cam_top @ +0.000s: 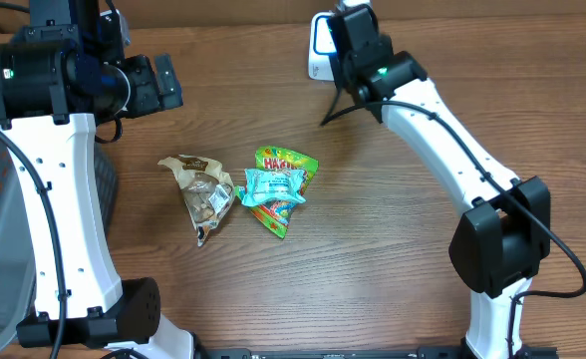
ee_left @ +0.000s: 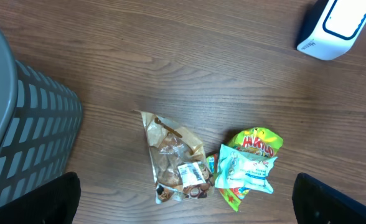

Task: Scan the item barcode
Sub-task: 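Raise the blue bar to the white scanner and hold its barcode there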

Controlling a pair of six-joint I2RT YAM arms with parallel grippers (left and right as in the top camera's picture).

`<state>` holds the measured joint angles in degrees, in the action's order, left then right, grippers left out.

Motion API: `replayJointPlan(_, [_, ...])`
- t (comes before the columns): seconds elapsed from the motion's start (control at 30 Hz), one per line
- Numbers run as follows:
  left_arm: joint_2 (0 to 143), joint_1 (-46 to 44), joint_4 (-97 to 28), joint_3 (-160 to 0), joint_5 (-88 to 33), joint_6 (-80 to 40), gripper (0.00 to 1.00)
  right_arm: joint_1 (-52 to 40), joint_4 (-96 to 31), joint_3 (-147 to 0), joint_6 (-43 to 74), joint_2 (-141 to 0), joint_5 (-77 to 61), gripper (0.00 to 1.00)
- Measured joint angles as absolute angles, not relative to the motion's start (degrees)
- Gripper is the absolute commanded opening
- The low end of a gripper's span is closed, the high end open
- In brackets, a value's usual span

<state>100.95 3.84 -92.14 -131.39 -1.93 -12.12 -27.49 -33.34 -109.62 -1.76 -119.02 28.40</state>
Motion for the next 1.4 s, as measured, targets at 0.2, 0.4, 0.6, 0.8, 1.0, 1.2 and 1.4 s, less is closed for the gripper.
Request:
replayJointPlan(0.2, [100.9,3.8,-92.1,-131.4,-1.9,-12.1,1.0,-26.8,-20.2,-109.6,-15.5,-120.1,35.4,0.04])
replayJointPlan(0.4, [100.9,3.8,-92.2,-131.4,-2.0,-12.1,1.0,-26.1,-9.5,-109.6,-31.4,-124.2,37.1,0.04])
replayJointPlan(0.6, [100.9,3.8,-92.1,-131.4,-1.9,-12.1,1.0,-26.1,-1.5,-109.6,-41.7,-129.7,37.5,0.04])
replayJointPlan(0.8, [100.9,3.8,-92.1,-131.4,-1.9,-12.1,1.0,-26.1,3.5,-109.6,-44.3,-133.1,37.5,0.04])
replayJointPlan(1.0, [100.9,3.8,-92.1,-131.4,-1.9,-12.1,1.0,-25.8,5.1,-109.6,-44.9,-133.6,36.2,0.04])
replayJointPlan(1.2, [100.9,3.8,-92.1,-131.4,-1.9,-12.1,1.0,-25.3,4.7,-109.6,-45.0,-133.8,36.0,0.04])
replayJointPlan(1.4, [100.9,3.8,-92.1,-131.4,-1.9,-12.1,1.0,-25.2,4.8,-109.6,-44.5,-135.7,36.0,0.04])
